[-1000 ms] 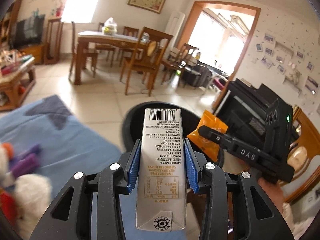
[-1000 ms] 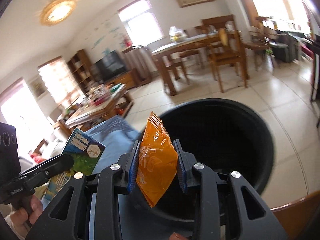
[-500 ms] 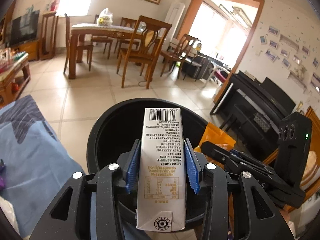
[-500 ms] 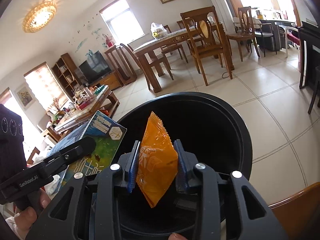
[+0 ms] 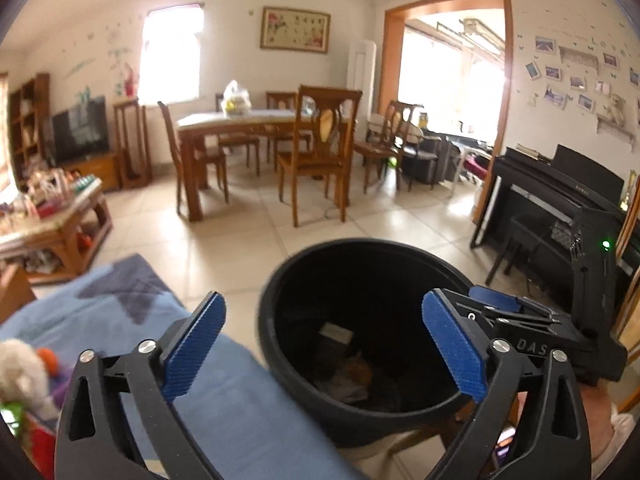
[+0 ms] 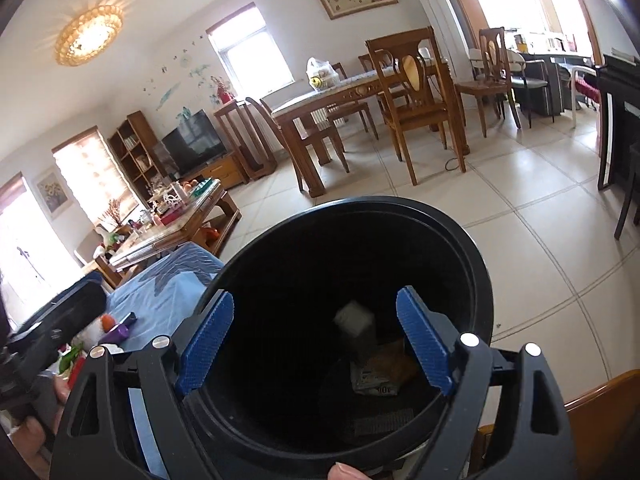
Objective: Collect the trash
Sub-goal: 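Move both grippers over the black bin and release the carton and packet, then grasp the tan snack wrapper with the left gripper while the right grasps the green wrapper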
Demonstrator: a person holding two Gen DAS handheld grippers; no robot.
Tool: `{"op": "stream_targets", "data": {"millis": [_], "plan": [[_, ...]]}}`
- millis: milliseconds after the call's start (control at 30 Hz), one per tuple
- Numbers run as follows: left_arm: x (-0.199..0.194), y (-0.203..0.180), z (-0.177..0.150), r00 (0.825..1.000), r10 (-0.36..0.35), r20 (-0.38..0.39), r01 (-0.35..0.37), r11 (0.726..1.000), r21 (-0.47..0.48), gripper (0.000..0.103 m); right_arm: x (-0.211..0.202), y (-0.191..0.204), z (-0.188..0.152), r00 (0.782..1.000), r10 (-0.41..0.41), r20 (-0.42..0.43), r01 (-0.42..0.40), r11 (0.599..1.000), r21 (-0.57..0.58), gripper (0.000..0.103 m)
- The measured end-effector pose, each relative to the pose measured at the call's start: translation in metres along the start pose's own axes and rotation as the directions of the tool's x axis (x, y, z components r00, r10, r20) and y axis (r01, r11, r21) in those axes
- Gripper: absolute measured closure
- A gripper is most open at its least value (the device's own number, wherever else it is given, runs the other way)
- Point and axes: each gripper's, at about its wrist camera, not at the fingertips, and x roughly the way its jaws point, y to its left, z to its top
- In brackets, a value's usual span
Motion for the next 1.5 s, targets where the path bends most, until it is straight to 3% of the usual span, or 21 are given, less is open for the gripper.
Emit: {"op": "stream_targets", "data": {"millis": [167, 233, 367, 567, 733, 833, 900, 967, 1000, 1100, 1167, 1233, 1367, 1500], "plan": [[-0.05, 0.016, -0.01, 0.998, 0.044, 0.046, -0.045, 0.999, 0.009, 0.005, 0.0, 0.024, 0.002, 1.0, 0.024, -0.008, -0.024, 0.999, -0.034, 0.016], [-0.066, 0.025, -0.017, 0.996, 0.072, 0.049, -0.072, 0.997, 0.005, 0.005, 0.002, 0.043, 0.002, 0.999, 0.039, -0.014, -0.04, 0.998, -0.055, 0.005], [-0.093, 0.058, -0.035, 0.99, 0.138, 0.025, -0.138, 0.99, -0.015, 0.005, 0.007, 0.081, -0.003, 0.997, 0.075, -0.036, -0.078, 0.991, -0.108, 0.005], [-0.146, 0.142, -0.073, 0.966, 0.255, -0.032, -0.257, 0.957, -0.132, 0.005, 0.026, 0.154, -0.02, 0.982, 0.154, -0.111, -0.174, 0.965, -0.197, 0.005], [-0.198, 0.224, -0.111, 0.946, 0.318, -0.065, -0.324, 0.908, -0.265, 0.005, 0.044, 0.209, -0.033, 0.958, 0.223, -0.18, -0.263, 0.934, -0.241, 0.005], [-0.223, 0.256, -0.138, 0.945, 0.313, -0.095, -0.327, 0.895, -0.304, 0.005, 0.055, 0.241, -0.043, 0.934, 0.268, -0.235, -0.326, 0.909, -0.259, 0.005], [-0.234, 0.268, -0.148, 0.947, 0.299, -0.113, -0.32, 0.903, -0.287, 0.005, 0.063, 0.262, -0.051, 0.911, 0.299, -0.285, -0.374, 0.889, -0.263, 0.005], [-0.239, 0.274, -0.156, 0.949, 0.287, -0.131, -0.312, 0.918, -0.245, 0.005, 0.072, 0.285, -0.065, 0.867, 0.348, -0.356, -0.444, 0.863, -0.239, 0.005], [-0.239, 0.276, -0.158, 0.95, 0.281, -0.134, -0.305, 0.925, -0.226, 0.005, 0.081, 0.296, -0.071, 0.835, 0.379, -0.398, -0.484, 0.85, -0.207, 0.005], [-0.236, 0.277, -0.163, 0.952, 0.265, -0.155, -0.29, 0.943, -0.165, 0.005, 0.1, 0.316, -0.084, 0.781, 0.412, -0.47, -0.526, 0.84, -0.137, 0.005], [-0.22, 0.266, -0.158, 0.951, 0.252, -0.179, -0.277, 0.951, -0.138, 0.012, 0.111, 0.326, -0.093, 0.763, 0.415, -0.495, -0.526, 0.844, -0.103, 0.006], [-0.208, 0.267, -0.158, 0.951, 0.225, -0.21, -0.253, 0.961, -0.115, 0.015, 0.118, 0.334, -0.1, 0.755, 0.409, -0.513, -0.521, 0.849, -0.09, 0.019], [-0.19, 0.274, -0.155, 0.949, 0.18, -0.259, -0.215, 0.97, -0.116, 0.026, 0.126, 0.34, -0.107, 0.738, 0.41, -0.536, -0.53, 0.844, -0.084, 0.034], [-0.178, 0.27, -0.159, 0.941, 0.146, -0.306, -0.19, 0.974, -0.119, 0.035, 0.129, 0.34, -0.11, 0.723, 0.434, -0.537, -0.544, 0.837, -0.056, 0.058]]}}
